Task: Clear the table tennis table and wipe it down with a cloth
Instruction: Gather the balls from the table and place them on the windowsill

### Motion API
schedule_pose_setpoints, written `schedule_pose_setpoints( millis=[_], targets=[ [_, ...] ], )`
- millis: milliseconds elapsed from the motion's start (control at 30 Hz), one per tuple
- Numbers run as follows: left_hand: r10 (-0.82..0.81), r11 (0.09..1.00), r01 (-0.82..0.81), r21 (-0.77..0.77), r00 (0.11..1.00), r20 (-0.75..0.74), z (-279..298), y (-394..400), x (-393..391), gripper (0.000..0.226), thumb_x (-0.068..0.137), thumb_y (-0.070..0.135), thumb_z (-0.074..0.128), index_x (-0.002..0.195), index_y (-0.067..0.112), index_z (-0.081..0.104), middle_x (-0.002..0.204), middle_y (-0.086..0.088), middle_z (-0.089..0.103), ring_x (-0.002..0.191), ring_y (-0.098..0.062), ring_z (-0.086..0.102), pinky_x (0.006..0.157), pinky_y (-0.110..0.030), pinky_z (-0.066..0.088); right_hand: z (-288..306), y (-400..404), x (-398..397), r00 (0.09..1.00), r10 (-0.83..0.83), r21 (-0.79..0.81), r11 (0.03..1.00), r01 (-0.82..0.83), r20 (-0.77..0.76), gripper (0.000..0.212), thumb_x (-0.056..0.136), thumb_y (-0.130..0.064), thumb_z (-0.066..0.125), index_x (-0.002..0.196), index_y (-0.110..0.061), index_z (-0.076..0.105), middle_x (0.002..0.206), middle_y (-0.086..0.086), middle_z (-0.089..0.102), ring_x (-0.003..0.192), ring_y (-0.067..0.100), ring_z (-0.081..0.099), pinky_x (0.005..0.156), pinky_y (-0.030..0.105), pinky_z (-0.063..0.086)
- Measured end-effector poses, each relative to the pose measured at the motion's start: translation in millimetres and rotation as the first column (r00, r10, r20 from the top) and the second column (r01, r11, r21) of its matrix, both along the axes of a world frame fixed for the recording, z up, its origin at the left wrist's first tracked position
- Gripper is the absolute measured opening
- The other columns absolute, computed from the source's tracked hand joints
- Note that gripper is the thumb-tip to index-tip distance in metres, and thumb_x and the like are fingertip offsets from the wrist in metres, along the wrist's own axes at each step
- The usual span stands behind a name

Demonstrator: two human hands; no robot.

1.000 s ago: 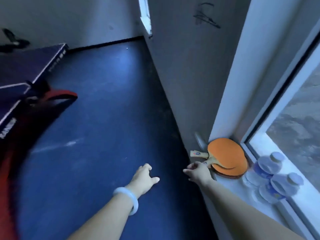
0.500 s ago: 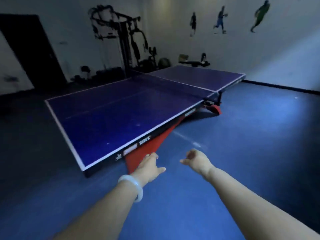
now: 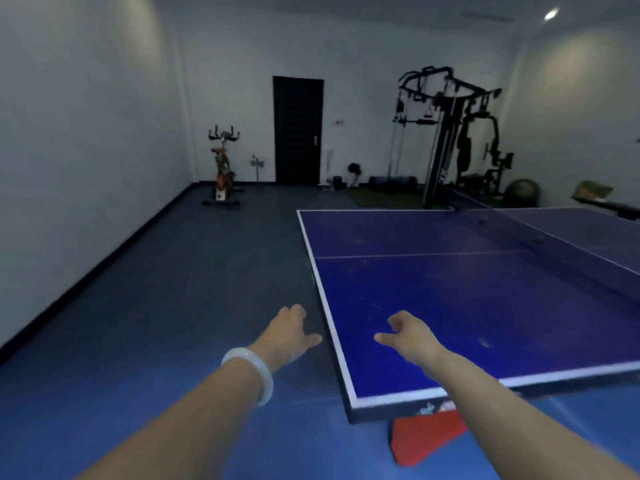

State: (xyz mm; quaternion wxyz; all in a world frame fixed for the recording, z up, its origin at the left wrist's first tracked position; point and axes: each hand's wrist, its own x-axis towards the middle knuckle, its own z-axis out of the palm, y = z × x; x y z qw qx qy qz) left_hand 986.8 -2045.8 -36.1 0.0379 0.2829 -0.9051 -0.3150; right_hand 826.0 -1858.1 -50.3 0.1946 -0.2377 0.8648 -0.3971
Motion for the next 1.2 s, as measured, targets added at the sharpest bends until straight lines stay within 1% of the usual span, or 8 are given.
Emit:
schedule_pose_setpoints(
  millis=[100, 267, 367, 600, 767, 900, 1000, 1200],
  targets=[
    [0.055, 0.998, -0.055, -0.026, 0.998, 0.0, -0.9, -79.2, -34.0, 0.061, 0.089, 0.042, 0.065, 0.136, 0.013, 0.04, 0.133, -0.006, 0.041, 0.117, -0.022, 0.05, 0.094, -0.029, 0.04, 0.9, -82.3, -41.4, 0.998, 0.056, -0.004, 0.998, -0.056, -0.002, 0.058, 0.089, -0.032, 0.07, 0.138, -0.012, 0.044, 0.136, 0.003, 0.049, 0.112, 0.017, 0.051, 0.086, 0.027, 0.042],
    [0.109, 0.993, -0.107, -0.042, 0.992, 0.057, -0.9, -214.2, -87.8, 0.061, 0.088, 0.045, 0.064, 0.135, 0.014, 0.039, 0.136, -0.007, 0.04, 0.124, -0.023, 0.045, 0.102, -0.03, 0.037, 10.2, -240.3, -106.2, 0.99, 0.132, 0.001, 0.991, -0.132, 0.057, 0.054, 0.089, -0.031, 0.07, 0.133, -0.011, 0.047, 0.129, 0.002, 0.051, 0.108, 0.014, 0.05, 0.086, 0.025, 0.042],
    [0.154, 0.988, -0.153, -0.029, 0.987, 0.048, -2.7, -297.3, -104.2, 0.059, 0.089, 0.046, 0.063, 0.132, 0.015, 0.039, 0.133, -0.006, 0.04, 0.123, -0.023, 0.044, 0.101, -0.031, 0.038, 15.7, -337.0, -127.5, 0.981, 0.192, 0.014, 0.981, -0.193, 0.034, 0.055, 0.089, -0.032, 0.07, 0.134, -0.01, 0.045, 0.128, 0.002, 0.05, 0.102, 0.012, 0.048, 0.08, 0.022, 0.04],
    [0.242, 0.97, -0.242, -0.015, 0.969, 0.052, -9.1, -508.5, -138.4, 0.06, 0.09, 0.046, 0.062, 0.134, 0.013, 0.038, 0.136, -0.006, 0.04, 0.123, -0.024, 0.044, 0.1, -0.033, 0.04, 5.4, -562.9, -164.3, 0.968, 0.251, 0.046, 0.967, -0.252, 0.022, 0.049, 0.089, -0.034, 0.069, 0.129, -0.013, 0.049, 0.114, -0.005, 0.049, 0.104, 0.013, 0.05, 0.084, 0.025, 0.041],
    [0.214, 0.977, -0.214, 0.001, 0.975, 0.056, -7.6, -664.3, -177.7, 0.061, 0.091, 0.046, 0.061, 0.136, 0.013, 0.037, 0.139, -0.005, 0.038, 0.124, -0.023, 0.044, 0.098, -0.033, 0.042, 0.0, -708.6, -206.3, 0.978, 0.204, 0.07, 0.976, -0.206, 0.04, 0.046, 0.09, -0.033, 0.068, 0.127, -0.012, 0.05, 0.115, -0.002, 0.05, 0.104, 0.015, 0.05, 0.084, 0.026, 0.04],
    [0.162, 0.987, -0.161, -0.02, 0.984, 0.079, -2.8, -775.7, -232.6, 0.059, 0.091, 0.046, 0.061, 0.135, 0.013, 0.039, 0.138, -0.005, 0.039, 0.119, -0.021, 0.046, 0.094, -0.031, 0.043, 0.7, -796.7, -258.6, 0.991, 0.132, 0.094, 0.986, -0.135, 0.04, 0.046, 0.09, -0.033, 0.067, 0.128, -0.012, 0.05, 0.117, -0.003, 0.051, 0.104, 0.013, 0.049, 0.085, 0.025, 0.04],
    [0.102, 0.995, -0.102, -0.013, 0.99, 0.093, -8.2, -837.6, -293.3, 0.059, 0.091, 0.045, 0.061, 0.135, 0.014, 0.039, 0.137, -0.004, 0.04, 0.115, -0.019, 0.048, 0.09, -0.029, 0.042, -5.5, -839.8, -307.7, 0.995, 0.072, 0.111, 0.991, -0.079, 0.066, 0.046, 0.09, -0.033, 0.068, 0.128, -0.013, 0.05, 0.116, -0.004, 0.05, 0.104, 0.013, 0.05, 0.084, 0.025, 0.041],
    [-0.013, 1.0, 0.015, -0.021, 0.996, 0.089, -25.0, -943.0, -444.2, 0.06, 0.09, 0.047, 0.062, 0.136, 0.017, 0.039, 0.135, -0.002, 0.04, 0.121, -0.022, 0.047, 0.102, -0.039, 0.043, -21.1, -935.1, -450.3, 0.996, -0.057, 0.119, 0.992, 0.048, 0.071, 0.053, 0.09, -0.032, 0.068, 0.134, -0.011, 0.048, 0.132, 0.003, 0.052, 0.108, 0.015, 0.049, 0.086, 0.025, 0.041]
  ],
)
